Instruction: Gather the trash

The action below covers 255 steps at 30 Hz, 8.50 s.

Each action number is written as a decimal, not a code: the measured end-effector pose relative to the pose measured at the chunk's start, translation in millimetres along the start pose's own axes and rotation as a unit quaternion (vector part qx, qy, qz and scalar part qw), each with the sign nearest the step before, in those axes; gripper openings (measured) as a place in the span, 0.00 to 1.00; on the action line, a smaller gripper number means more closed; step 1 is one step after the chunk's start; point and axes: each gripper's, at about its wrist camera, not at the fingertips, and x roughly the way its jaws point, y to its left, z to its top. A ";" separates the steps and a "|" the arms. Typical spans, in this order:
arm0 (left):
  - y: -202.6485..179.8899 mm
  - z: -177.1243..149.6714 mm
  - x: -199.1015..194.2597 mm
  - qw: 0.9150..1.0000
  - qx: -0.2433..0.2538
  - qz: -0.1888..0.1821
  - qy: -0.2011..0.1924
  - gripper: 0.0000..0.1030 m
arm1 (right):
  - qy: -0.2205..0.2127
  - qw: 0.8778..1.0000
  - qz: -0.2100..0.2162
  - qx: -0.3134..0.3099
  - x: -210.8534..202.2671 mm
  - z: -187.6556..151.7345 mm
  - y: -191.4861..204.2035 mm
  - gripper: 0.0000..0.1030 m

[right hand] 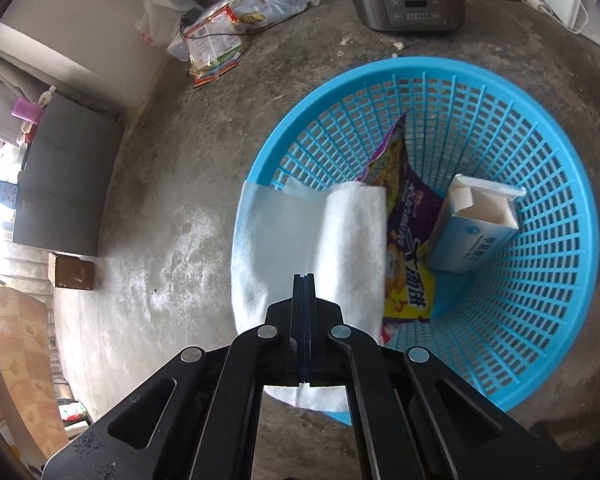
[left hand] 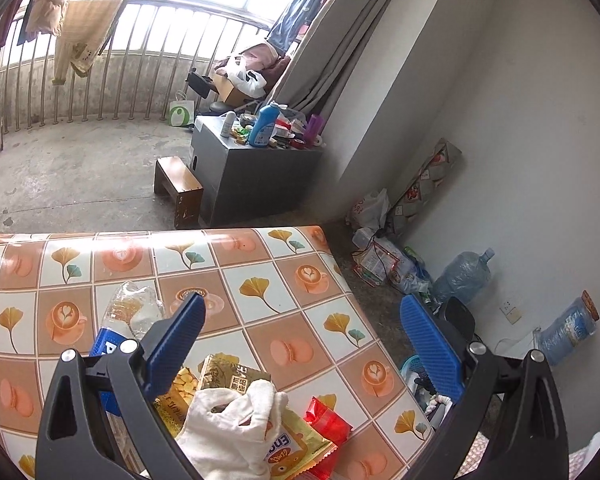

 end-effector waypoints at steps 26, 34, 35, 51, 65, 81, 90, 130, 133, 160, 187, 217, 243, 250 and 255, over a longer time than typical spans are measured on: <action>-1.1 -2.7 0.4 1.000 -0.002 0.007 0.008 0.93 | 0.070 0.995 0.047 0.059 39.6 -15.4 -13.0 0.00; -0.2 -4.5 1.9 1.000 -0.005 0.006 0.010 0.93 | 0.022 0.997 0.076 0.026 -5.4 -13.7 -17.1 0.00; 0.5 -4.5 2.2 1.000 -0.006 0.005 0.010 0.93 | 0.015 0.996 0.079 0.024 -11.9 -12.7 -19.8 0.00; -1.8 -7.5 -10.1 1.000 -0.001 -0.001 -0.003 0.93 | -0.085 0.995 -0.004 0.051 -58.0 -6.1 -63.6 0.00; -10.2 -8.8 -23.8 1.000 0.005 -0.023 -0.018 0.93 | -0.095 0.995 -0.031 0.026 -76.3 -27.8 -53.8 0.35; -43.3 -17.0 -66.3 0.996 0.047 -0.040 -0.058 0.94 | -0.345 0.908 0.040 -0.234 -307.6 -159.5 87.2 0.92; -45.0 -31.2 -105.2 0.994 0.062 -0.027 -0.090 0.94 | -0.383 0.855 0.091 -0.337 -343.8 -208.8 139.6 0.92; 53.1 -121.0 -69.1 0.998 0.035 0.035 0.031 0.94 | -0.014 0.870 0.272 -0.411 -287.2 -315.0 257.2 0.84; 60.4 -131.5 -64.8 0.998 0.020 0.026 0.050 0.93 | 0.004 0.867 0.268 -0.420 -278.2 -322.8 266.8 0.79; 76.0 -174.1 -58.9 0.991 -0.040 -0.047 0.123 0.72 | 0.101 0.824 0.284 -0.480 -247.4 -371.6 360.9 0.43; 75.9 -194.4 -53.4 0.976 -0.077 -0.067 0.191 0.72 | 0.238 0.805 0.312 -0.445 -230.5 -400.2 320.5 0.05; 74.1 -182.9 -81.9 0.988 -0.031 -0.026 0.152 0.18 | 0.194 0.788 0.419 -0.407 -287.9 -365.1 332.4 0.05; -171.2 -81.2 18.6 0.946 0.188 -0.218 0.146 0.17 | -0.089 0.872 0.427 -0.222 -376.1 -170.2 167.6 0.05; -295.6 -112.6 111.9 0.900 0.270 -0.272 0.209 0.18 | -0.162 0.930 0.304 -0.128 -353.4 -109.5 82.2 0.05; -365.3 -149.3 194.0 0.868 0.307 -0.282 0.270 0.18 | -0.164 0.956 0.233 -0.071 -309.3 -72.0 43.0 0.05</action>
